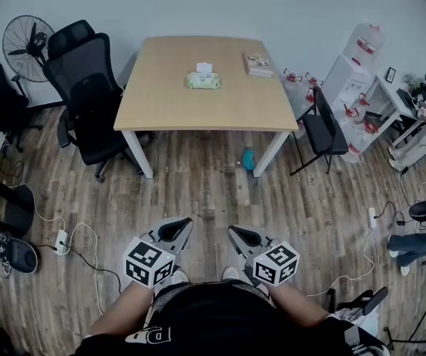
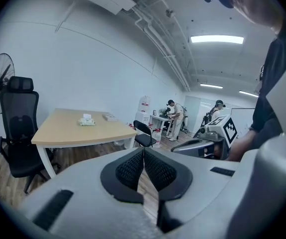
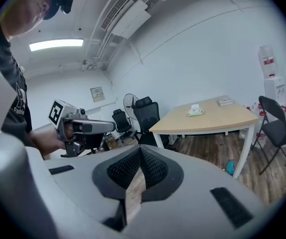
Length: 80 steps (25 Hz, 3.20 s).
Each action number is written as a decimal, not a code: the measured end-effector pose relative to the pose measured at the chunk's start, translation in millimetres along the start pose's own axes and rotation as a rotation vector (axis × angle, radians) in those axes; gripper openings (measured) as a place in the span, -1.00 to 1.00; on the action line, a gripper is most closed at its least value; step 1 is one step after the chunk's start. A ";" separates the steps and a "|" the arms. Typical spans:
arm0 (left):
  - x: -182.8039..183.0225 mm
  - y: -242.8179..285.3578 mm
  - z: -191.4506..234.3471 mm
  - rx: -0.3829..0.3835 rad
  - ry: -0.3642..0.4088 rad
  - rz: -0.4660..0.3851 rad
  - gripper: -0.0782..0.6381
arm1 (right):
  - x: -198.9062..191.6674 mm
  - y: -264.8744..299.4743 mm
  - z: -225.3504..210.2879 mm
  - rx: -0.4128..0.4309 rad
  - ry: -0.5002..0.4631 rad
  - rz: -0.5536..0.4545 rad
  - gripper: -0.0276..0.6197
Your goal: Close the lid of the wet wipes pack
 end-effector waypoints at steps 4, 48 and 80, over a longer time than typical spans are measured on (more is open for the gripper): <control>-0.2 -6.5 4.8 0.001 -0.029 -0.008 -0.73 | -2.1 4.3 8.8 0.014 -0.006 0.002 -0.90; -17.3 -49.9 98.2 -0.067 -0.053 0.038 -0.73 | -27.4 101.6 45.2 -0.069 0.033 -0.017 -0.90; 45.2 231.0 201.2 0.024 -0.004 0.051 -0.73 | 90.7 213.2 -227.4 0.025 0.057 -0.058 -0.90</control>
Point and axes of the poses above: the fingertips, and each gripper's own axes: y forward along the fingers, z to its left, x out of its top, the point moved 3 cm from there along -y, backward along the fingers, and after that the axes turned 14 degrees about -z, right-handed, at the moved point
